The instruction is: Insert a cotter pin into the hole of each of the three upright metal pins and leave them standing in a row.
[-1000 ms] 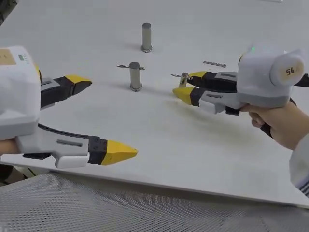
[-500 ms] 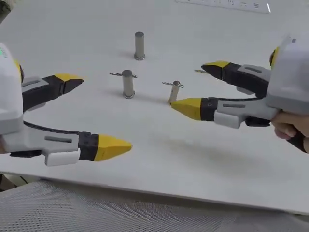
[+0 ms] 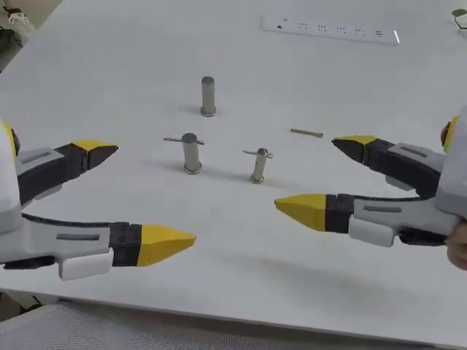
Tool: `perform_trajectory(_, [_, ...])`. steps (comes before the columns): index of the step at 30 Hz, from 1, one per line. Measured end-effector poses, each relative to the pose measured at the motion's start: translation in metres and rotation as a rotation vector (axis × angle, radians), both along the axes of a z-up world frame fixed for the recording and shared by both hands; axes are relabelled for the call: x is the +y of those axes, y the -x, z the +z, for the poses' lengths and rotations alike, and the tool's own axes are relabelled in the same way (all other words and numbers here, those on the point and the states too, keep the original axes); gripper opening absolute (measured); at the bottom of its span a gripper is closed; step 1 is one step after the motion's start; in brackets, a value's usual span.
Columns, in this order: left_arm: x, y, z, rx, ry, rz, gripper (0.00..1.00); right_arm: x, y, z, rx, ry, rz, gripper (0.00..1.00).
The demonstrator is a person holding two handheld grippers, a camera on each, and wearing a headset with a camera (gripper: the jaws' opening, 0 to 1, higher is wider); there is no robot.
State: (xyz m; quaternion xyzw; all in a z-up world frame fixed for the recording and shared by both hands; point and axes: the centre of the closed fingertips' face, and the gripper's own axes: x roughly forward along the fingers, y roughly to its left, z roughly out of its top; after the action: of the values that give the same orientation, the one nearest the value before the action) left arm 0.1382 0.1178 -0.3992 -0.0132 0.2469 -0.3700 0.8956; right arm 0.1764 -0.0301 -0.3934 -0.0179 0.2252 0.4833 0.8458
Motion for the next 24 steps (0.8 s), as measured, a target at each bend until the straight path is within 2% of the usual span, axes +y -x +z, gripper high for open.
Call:
perform_trajectory(7, [-0.002,0.003,0.002,0.02,0.029,0.02,0.98,-0.009,0.008,-0.005,0.032,0.011,-0.054,0.83])
perform_trajectory(12, [-0.001,0.007,0.003,0.033,0.036,0.027,0.98,-0.011,0.013,-0.008,0.072,0.005,-0.091,0.92])
perform_trajectory(17, [-0.002,0.011,0.004,0.049,0.065,0.039,0.98,-0.014,0.018,-0.008,0.085,0.009,-0.121,0.97])
perform_trajectory(24, [0.0,0.011,0.002,0.067,0.071,0.05,0.98,-0.02,0.022,-0.01,0.105,0.009,-0.173,0.98])
